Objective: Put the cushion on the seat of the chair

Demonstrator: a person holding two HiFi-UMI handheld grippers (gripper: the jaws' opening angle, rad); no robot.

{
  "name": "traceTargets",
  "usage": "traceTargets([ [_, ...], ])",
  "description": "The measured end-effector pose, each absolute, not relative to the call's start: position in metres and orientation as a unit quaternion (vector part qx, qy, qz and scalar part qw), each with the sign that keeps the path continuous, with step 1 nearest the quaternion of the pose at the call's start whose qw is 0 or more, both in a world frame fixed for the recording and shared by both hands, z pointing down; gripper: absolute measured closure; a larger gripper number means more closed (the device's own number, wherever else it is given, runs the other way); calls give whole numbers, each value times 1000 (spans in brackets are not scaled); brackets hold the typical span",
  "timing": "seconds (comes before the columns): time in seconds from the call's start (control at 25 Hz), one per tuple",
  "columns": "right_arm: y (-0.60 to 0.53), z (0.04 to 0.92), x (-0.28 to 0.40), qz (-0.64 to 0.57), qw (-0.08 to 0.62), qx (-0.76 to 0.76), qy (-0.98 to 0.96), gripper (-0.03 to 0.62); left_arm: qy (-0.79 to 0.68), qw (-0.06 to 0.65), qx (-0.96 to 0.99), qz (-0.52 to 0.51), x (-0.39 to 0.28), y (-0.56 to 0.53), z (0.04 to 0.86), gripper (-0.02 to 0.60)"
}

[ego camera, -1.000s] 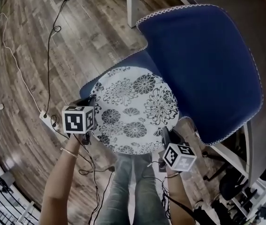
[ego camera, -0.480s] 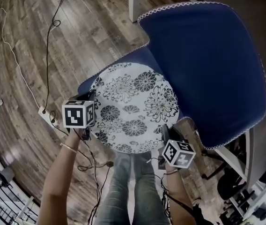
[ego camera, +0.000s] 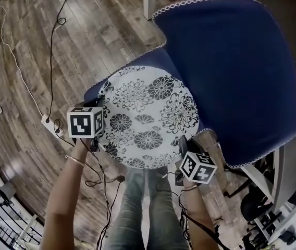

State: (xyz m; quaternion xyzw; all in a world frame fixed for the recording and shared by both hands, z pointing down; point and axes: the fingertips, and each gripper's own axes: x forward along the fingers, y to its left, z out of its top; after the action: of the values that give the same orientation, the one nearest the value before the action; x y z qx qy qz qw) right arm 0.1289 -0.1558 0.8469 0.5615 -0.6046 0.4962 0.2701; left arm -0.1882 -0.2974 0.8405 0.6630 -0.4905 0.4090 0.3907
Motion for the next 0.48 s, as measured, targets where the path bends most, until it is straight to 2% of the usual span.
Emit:
traceTargets([
  [0.48,-154,855,133,498,280,567,-594,522,-498,399,657,402,-192,-300,847,553],
])
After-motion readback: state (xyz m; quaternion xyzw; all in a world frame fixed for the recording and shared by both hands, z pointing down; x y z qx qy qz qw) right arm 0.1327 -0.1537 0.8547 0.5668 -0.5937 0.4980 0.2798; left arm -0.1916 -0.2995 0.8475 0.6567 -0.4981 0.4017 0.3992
